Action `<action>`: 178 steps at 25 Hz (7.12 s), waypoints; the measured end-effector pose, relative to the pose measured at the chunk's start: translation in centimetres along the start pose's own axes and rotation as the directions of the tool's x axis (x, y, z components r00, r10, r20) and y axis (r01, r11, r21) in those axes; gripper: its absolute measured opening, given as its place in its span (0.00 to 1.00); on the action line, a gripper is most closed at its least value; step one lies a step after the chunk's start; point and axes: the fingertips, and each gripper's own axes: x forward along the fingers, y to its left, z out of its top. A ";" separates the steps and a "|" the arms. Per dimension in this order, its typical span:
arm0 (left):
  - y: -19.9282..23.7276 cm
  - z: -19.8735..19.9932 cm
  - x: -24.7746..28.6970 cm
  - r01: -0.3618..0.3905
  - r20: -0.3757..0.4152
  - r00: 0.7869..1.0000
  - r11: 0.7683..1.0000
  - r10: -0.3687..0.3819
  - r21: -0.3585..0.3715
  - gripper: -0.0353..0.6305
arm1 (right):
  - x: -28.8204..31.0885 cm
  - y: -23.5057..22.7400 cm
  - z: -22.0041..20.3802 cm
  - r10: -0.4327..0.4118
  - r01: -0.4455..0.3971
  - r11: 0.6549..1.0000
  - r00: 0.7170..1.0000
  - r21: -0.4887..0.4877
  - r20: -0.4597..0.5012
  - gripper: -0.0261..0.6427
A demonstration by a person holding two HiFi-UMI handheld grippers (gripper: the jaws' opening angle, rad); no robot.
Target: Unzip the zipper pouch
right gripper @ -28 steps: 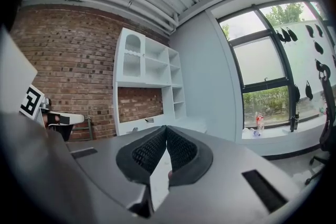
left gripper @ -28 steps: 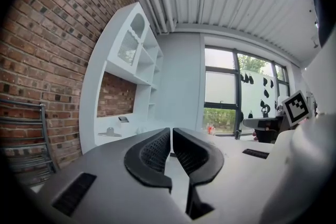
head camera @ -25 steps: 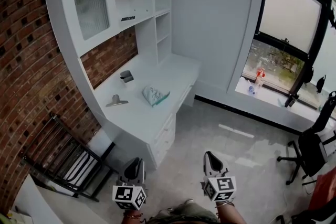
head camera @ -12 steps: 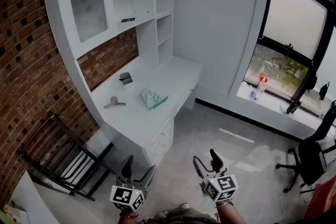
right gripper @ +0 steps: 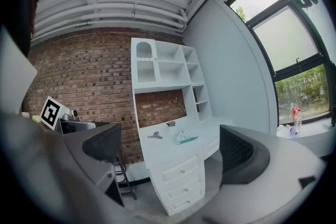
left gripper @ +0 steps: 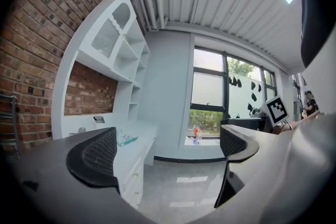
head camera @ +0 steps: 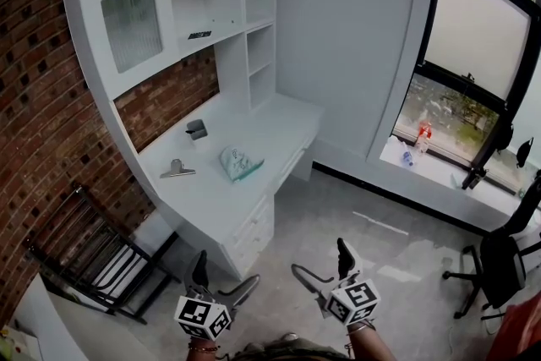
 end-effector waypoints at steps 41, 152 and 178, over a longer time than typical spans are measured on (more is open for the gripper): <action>12.1 -1.1 26.8 -0.015 -0.114 0.993 0.996 0.025 0.090 0.90 | 24.5 -17.7 0.2 0.121 -0.125 0.991 0.990 -0.040 -0.076 0.83; 36.7 -3.3 47.1 0.250 -0.515 0.855 0.921 -0.064 0.300 0.07 | 56.5 -18.1 -1.5 0.600 -0.659 0.747 0.724 -0.086 -0.339 0.63; 30.1 2.5 45.9 -0.075 -0.308 0.946 0.992 0.102 0.099 0.07 | 54.8 -11.2 3.8 0.768 -0.815 0.498 0.573 -0.295 -0.287 0.37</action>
